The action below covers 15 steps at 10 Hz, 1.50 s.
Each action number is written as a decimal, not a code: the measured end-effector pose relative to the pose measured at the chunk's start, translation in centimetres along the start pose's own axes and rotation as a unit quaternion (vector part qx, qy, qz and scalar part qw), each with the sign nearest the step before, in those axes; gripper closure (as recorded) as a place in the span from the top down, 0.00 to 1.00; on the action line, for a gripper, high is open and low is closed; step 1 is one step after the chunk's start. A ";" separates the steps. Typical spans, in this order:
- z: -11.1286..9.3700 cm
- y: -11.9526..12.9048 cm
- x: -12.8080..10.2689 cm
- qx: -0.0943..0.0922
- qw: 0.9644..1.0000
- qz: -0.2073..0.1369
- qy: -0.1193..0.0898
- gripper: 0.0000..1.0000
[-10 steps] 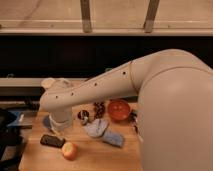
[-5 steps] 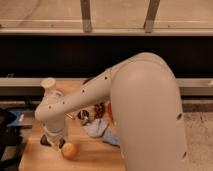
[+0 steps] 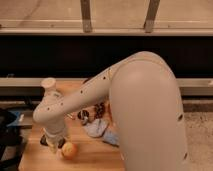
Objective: Place apple in purple bowl
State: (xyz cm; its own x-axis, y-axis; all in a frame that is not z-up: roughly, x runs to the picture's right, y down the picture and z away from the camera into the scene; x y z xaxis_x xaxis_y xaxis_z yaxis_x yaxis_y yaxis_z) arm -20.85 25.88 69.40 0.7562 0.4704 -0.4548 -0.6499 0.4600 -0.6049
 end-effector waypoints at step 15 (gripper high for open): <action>6.3 -0.5 1.5 -0.042 0.999 0.025 0.022 0.62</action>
State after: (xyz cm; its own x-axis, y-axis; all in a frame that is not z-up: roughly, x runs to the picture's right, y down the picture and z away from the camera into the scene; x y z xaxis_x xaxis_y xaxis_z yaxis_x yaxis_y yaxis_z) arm -19.80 31.08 73.12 0.7268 0.4563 -0.5134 -0.6799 0.3717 -0.6322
